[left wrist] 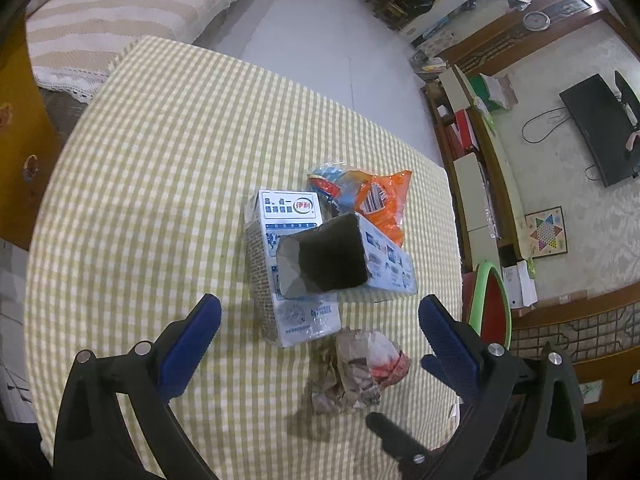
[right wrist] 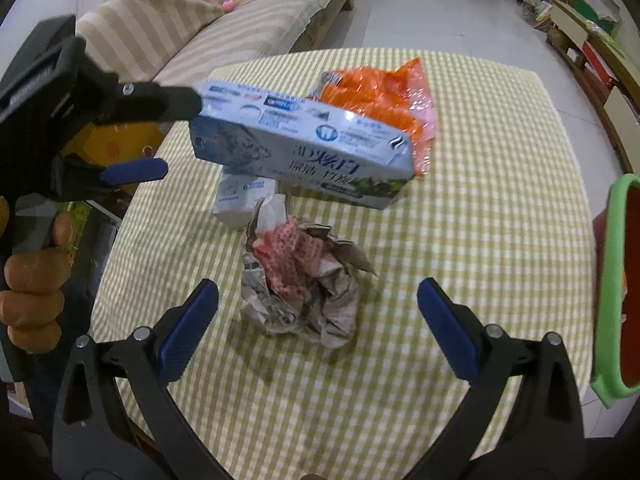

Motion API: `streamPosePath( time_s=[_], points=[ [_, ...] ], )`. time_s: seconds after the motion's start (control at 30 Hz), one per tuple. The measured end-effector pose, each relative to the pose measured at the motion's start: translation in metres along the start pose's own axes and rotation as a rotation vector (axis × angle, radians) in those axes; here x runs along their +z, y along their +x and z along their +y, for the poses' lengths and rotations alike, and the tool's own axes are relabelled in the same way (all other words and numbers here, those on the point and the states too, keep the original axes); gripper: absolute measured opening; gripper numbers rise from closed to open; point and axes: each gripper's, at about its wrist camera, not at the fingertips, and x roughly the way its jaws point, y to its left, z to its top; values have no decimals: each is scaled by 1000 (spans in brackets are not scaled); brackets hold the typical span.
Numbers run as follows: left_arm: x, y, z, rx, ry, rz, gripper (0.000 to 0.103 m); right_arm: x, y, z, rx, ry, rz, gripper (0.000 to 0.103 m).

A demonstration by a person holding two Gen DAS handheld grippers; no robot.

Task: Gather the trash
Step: 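Grasp the white toothpaste box with the left tool while the right tool grasps the crumpled newspaper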

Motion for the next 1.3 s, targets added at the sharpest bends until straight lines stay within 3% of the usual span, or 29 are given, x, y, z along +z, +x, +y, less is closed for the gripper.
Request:
streamPosePath(
  time_s=[0.5,0.6,0.87,0.97,1.0,1.1,1.2,1.23,1.3],
  points=[
    [22,38,-7,-5,-73,-7,94,0,36,13,26,2,43,98],
    [24,37,-13,-23,-57,-31,87,2,38,6,28,12,43,98],
    [26,55,-31,-56,-32,9,86,-3,40,-12,39,21,54,98],
    [24,60,-37,-53,-29,8,70,-4,43,-16,45,20,51,97],
    [23,60,-36,-54,-28,8,64,-5,43,-17,45,19,49,96],
    [23,60,-37,-66,-27,2,62,-4,42,-19,45,13,46,88],
    [24,57,-36,-84,-17,-15,58,-4,38,-19,55,5,42,73],
    [24,55,-34,-88,-13,-19,57,-3,37,-18,62,2,45,61],
    [25,50,-37,-95,-1,-30,54,-4,33,-18,59,-6,40,57]
  ],
)
